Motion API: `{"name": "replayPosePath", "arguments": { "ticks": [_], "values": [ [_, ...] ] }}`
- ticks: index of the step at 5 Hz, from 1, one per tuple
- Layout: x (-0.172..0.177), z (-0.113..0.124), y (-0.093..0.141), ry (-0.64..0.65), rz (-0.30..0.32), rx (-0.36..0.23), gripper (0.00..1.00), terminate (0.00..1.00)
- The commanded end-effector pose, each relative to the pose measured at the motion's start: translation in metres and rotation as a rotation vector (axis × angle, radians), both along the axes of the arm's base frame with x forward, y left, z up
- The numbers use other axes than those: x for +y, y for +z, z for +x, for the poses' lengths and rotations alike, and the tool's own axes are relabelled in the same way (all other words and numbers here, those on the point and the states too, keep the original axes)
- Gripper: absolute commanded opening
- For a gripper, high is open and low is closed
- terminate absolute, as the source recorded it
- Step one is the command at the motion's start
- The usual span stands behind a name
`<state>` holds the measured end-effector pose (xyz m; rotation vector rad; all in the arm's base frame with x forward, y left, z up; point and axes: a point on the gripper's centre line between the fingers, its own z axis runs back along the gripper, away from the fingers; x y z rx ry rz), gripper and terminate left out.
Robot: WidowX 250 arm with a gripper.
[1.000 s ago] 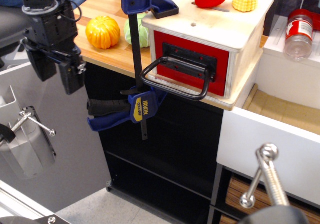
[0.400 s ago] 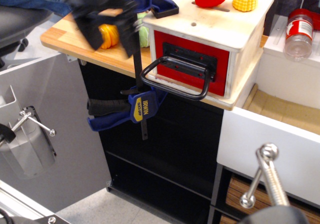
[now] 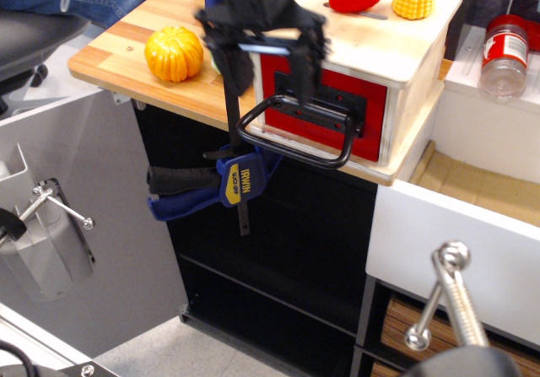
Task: Open drawer of box
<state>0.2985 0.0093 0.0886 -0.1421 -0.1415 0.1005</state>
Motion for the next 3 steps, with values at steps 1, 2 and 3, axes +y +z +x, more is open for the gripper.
{"name": "replayPosePath", "arguments": {
  "ticks": [1,2,3],
  "values": [
    [-0.01,0.004,-0.023,0.034,0.03,-0.142,1.0,0.0],
    [-0.006,0.012,-0.037,0.04,0.062,-0.17,1.0,0.0],
    [-0.003,0.016,-0.041,0.038,0.08,-0.172,1.0,0.0]
  ]
}}
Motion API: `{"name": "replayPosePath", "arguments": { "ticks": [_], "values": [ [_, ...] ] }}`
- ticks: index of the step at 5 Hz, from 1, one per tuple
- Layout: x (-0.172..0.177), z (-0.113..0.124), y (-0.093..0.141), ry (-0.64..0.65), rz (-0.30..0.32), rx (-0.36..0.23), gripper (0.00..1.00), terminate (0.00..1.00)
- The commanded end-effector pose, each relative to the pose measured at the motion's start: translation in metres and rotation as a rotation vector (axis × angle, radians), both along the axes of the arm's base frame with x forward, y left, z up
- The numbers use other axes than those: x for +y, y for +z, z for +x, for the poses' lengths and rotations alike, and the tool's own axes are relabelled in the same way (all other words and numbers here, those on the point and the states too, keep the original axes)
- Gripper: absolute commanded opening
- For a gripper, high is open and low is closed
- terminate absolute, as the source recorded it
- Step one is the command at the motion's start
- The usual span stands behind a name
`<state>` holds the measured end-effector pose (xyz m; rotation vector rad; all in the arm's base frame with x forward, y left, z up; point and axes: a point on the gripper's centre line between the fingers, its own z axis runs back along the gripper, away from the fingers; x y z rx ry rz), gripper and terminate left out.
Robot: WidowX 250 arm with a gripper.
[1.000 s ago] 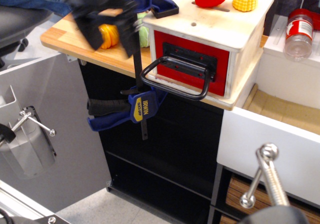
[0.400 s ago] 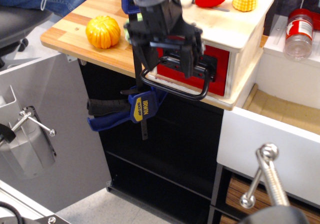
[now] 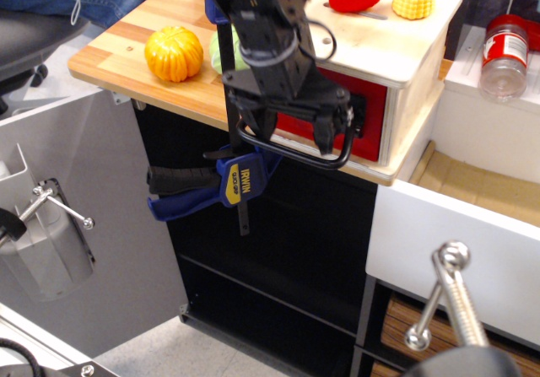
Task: Open drawer of box
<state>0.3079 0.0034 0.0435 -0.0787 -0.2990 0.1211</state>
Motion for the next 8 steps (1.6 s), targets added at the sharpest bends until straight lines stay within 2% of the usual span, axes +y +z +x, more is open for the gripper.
{"name": "replayPosePath", "arguments": {
  "ticks": [1,2,3,4,5,6,8],
  "values": [
    [0.003,0.007,0.003,0.002,0.02,-0.003,1.0,0.0],
    [0.0,-0.003,-0.009,-0.003,0.054,0.023,1.0,0.0],
    [-0.002,-0.022,-0.016,-0.003,0.078,0.185,1.0,0.0],
    [0.0,-0.049,-0.022,-0.015,0.082,0.279,1.0,0.0],
    [0.001,-0.077,-0.02,-0.029,0.062,0.296,1.0,0.0],
    [0.002,-0.095,-0.023,-0.02,0.066,0.381,1.0,0.0],
    [0.003,-0.128,-0.021,-0.028,0.069,0.475,1.0,0.0]
  ]
}}
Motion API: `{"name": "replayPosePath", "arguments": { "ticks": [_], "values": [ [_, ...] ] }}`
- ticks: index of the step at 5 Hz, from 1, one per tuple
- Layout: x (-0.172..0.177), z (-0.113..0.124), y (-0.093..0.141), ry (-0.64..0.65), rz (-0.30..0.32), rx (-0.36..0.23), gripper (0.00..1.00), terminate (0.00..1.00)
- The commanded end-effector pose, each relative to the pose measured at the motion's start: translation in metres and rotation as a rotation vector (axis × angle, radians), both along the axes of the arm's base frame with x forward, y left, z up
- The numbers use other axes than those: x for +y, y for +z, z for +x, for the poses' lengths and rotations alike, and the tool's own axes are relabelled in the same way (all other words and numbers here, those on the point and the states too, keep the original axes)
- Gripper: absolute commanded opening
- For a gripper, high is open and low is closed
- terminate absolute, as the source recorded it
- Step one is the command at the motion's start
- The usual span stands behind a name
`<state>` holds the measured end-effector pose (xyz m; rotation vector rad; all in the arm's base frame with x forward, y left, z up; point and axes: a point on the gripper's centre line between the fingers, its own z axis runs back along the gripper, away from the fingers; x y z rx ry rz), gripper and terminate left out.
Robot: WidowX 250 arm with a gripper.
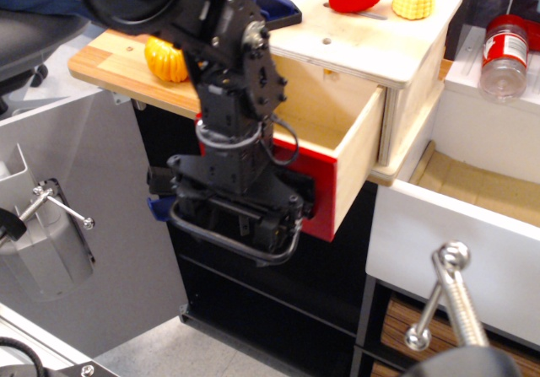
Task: Open drawer of box
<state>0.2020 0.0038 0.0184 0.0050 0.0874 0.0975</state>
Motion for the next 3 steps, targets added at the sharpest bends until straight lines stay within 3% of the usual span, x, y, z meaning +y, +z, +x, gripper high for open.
{"name": "replayPosePath", "arguments": {
  "ticks": [1,2,3],
  "values": [
    [0.005,-0.043,0.003,-0.033,0.022,0.104,1.0,0.0],
    [0.007,-0.054,0.002,-0.069,0.03,0.061,1.0,0.0],
    [0.007,-0.055,-0.005,-0.075,0.067,0.048,1.0,1.0]
  ]
}}
